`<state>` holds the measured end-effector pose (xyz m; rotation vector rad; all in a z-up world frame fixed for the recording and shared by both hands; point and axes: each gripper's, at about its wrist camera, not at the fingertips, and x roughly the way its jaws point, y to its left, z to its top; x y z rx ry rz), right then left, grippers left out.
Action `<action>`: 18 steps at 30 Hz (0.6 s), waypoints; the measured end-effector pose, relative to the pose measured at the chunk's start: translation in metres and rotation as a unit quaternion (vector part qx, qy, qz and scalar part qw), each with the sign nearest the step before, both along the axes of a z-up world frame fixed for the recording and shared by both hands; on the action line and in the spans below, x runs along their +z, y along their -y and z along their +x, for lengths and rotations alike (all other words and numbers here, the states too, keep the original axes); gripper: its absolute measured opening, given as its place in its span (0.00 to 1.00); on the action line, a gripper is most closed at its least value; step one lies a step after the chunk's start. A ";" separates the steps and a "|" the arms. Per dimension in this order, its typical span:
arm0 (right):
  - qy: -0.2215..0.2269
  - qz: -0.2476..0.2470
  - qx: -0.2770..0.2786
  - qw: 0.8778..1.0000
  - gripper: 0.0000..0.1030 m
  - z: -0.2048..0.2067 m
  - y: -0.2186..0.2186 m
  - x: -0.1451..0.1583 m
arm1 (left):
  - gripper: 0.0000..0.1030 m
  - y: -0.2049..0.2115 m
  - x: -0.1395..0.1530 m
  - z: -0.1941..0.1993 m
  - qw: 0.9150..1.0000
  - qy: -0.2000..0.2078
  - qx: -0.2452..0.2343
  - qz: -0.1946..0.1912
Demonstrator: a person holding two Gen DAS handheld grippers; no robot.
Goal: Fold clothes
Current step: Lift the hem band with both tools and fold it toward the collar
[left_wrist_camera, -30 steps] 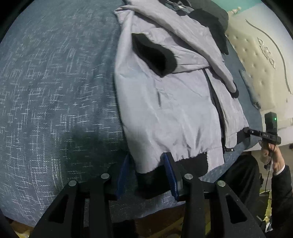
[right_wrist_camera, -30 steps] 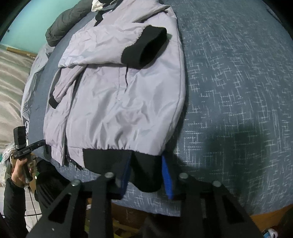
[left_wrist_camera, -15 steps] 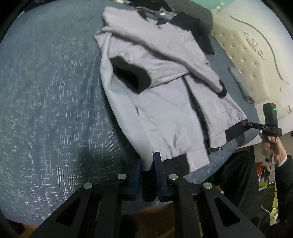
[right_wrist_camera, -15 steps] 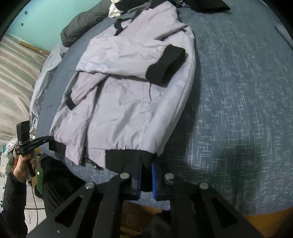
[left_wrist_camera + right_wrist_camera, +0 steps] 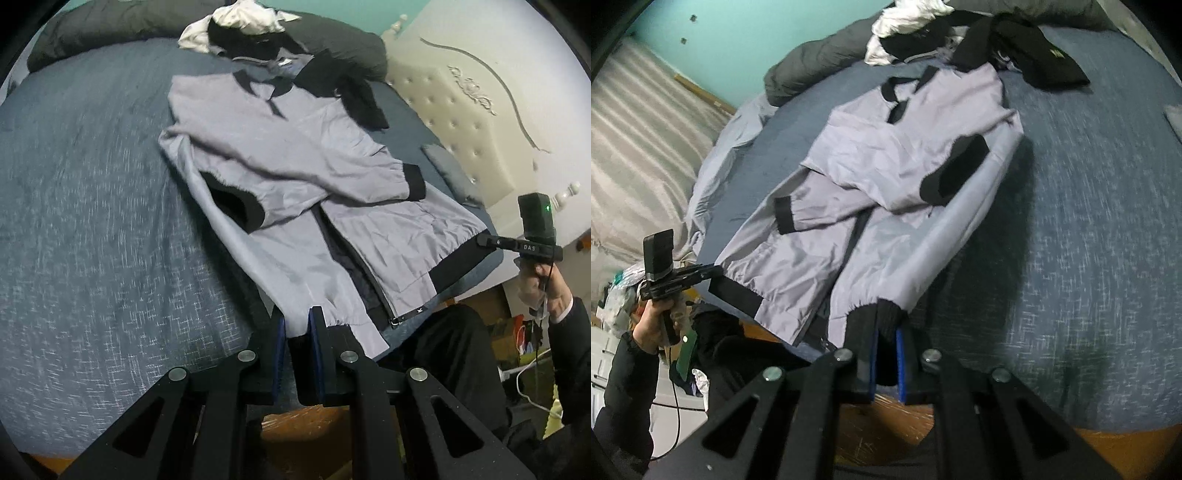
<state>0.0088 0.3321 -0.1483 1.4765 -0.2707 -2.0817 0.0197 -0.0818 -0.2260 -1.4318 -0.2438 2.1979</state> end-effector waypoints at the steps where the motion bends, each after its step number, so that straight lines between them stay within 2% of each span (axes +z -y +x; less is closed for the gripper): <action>1: -0.004 -0.003 0.002 1.000 0.07 0.001 0.000 0.005 | 0.13 0.000 0.006 0.001 1.000 -0.004 -0.002 0.001; 9: -0.043 -0.030 0.023 0.998 0.07 0.009 0.003 0.053 | 0.13 -0.001 0.049 0.007 0.999 -0.040 -0.024 -0.005; 18: -0.081 -0.049 0.051 0.994 0.06 0.023 0.001 0.097 | 0.13 -0.003 0.079 0.017 0.996 -0.073 -0.040 0.012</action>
